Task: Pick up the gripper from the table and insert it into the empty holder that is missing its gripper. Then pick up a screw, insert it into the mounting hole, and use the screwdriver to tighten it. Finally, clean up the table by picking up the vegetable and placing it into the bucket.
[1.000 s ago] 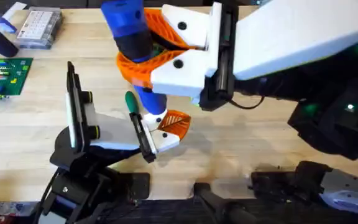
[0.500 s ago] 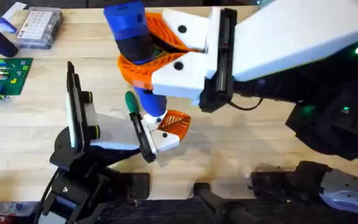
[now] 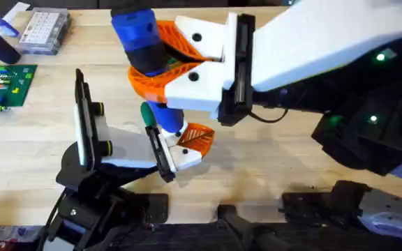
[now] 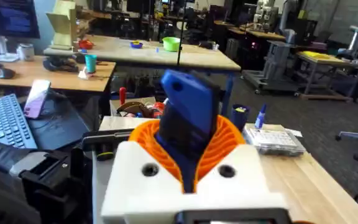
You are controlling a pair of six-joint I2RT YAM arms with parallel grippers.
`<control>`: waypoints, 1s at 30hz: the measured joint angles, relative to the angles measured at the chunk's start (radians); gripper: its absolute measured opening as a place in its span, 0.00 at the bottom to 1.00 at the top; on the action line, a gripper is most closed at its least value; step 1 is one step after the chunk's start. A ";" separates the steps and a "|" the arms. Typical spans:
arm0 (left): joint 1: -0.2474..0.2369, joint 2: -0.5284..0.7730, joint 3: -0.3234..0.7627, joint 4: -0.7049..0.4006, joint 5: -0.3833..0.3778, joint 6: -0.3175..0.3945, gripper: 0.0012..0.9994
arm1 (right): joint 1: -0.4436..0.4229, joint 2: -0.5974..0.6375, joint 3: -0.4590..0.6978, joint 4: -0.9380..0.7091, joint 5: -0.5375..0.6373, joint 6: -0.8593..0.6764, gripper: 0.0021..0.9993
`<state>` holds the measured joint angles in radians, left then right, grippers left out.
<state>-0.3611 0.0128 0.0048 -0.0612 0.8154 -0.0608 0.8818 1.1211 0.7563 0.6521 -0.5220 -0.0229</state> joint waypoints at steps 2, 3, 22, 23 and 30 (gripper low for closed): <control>0.000 0.000 0.000 0.000 0.000 0.000 0.01 | 0.000 0.000 0.000 0.000 0.000 0.003 0.05; 0.000 0.000 0.000 0.000 0.000 0.000 0.01 | 0.000 0.000 0.000 -0.001 0.000 0.005 0.05; 0.000 0.000 0.000 0.000 0.000 0.000 0.01 | 0.000 0.000 0.000 -0.002 -0.003 0.016 0.05; 0.000 0.000 0.000 0.000 0.000 0.000 0.01 | 0.000 0.000 0.000 -0.001 -0.003 0.016 0.05; 0.000 0.000 0.000 0.000 0.000 0.000 0.01 | -0.006 0.000 0.000 -0.002 -0.003 0.016 0.05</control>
<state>-0.3611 0.0128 0.0048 -0.0612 0.8154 -0.0608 0.8756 1.1213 0.7561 0.6506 -0.5255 -0.0071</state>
